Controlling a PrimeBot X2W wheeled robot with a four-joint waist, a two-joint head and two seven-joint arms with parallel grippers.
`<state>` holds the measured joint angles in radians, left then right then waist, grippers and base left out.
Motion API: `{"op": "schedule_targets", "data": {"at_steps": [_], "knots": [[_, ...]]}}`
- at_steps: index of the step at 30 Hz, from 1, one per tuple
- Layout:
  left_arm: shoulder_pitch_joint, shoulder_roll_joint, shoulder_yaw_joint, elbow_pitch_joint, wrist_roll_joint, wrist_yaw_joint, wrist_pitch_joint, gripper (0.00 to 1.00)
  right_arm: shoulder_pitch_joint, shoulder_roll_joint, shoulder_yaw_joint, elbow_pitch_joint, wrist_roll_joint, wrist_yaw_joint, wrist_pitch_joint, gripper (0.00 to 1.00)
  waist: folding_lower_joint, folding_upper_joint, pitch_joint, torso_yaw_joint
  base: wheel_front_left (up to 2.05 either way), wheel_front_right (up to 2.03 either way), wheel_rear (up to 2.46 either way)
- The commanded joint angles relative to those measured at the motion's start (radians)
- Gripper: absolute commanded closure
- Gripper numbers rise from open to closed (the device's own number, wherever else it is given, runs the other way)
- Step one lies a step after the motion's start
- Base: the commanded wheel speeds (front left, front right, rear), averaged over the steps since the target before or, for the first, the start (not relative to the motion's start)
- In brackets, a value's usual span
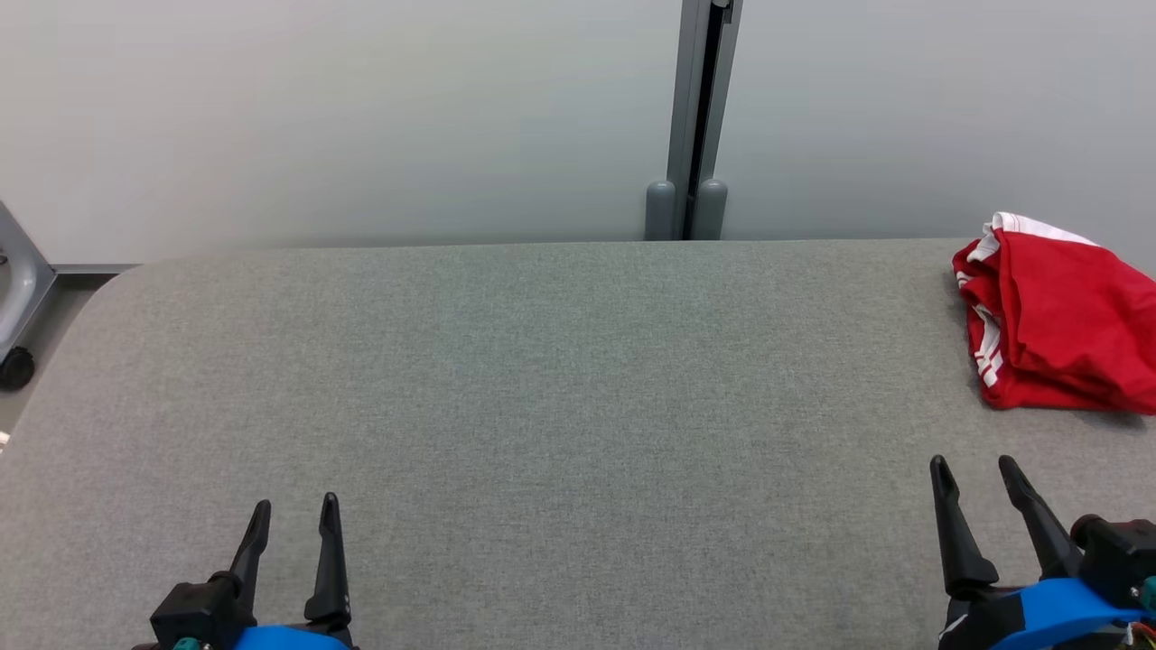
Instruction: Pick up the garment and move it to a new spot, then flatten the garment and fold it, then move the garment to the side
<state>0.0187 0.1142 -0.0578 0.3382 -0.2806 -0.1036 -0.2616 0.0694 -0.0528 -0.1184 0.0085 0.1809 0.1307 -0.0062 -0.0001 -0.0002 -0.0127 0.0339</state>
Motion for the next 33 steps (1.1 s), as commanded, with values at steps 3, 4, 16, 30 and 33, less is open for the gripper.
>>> {"op": "schedule_targets", "data": {"at_steps": [3, 4, 16, 30, 33], "knots": [[0.005, 0.008, -0.003, 0.006, 0.000, -0.003, -0.004, 0.00, 0.023, 0.003, 0.006, 0.007, 0.021, 0.000, -0.007, 0.00, 0.0001, 0.0002, -0.003, 0.004, 0.00, 0.00, 0.00], [0.003, 0.010, -0.002, 0.007, -0.002, -0.004, -0.004, 0.00, 0.024, 0.003, 0.007, 0.010, 0.035, 0.000, -0.007, 0.00, 0.0001, 0.0002, -0.003, 0.005, 0.00, 0.00, 0.00], [-0.005, 0.026, 0.002, 0.005, -0.008, -0.003, -0.004, 0.00, 0.027, 0.003, 0.000, 0.024, 0.036, 0.000, -0.020, 0.00, 0.0001, 0.0002, 0.002, -0.002, 0.00, 0.00, 0.00], [0.001, 0.024, -0.003, 0.009, -0.013, -0.001, -0.004, 0.00, 0.014, 0.003, 0.013, 0.052, 0.039, 0.000, -0.032, 0.00, 0.0001, 0.0002, 0.001, -0.002, 0.00, 0.00, 0.00], [0.003, 0.023, -0.002, 0.007, -0.016, -0.001, -0.004, 0.00, 0.010, 0.003, 0.017, 0.059, 0.036, 0.000, -0.034, 0.00, 0.0001, 0.0002, 0.002, -0.005, 0.00, 0.00, 0.00]]}}
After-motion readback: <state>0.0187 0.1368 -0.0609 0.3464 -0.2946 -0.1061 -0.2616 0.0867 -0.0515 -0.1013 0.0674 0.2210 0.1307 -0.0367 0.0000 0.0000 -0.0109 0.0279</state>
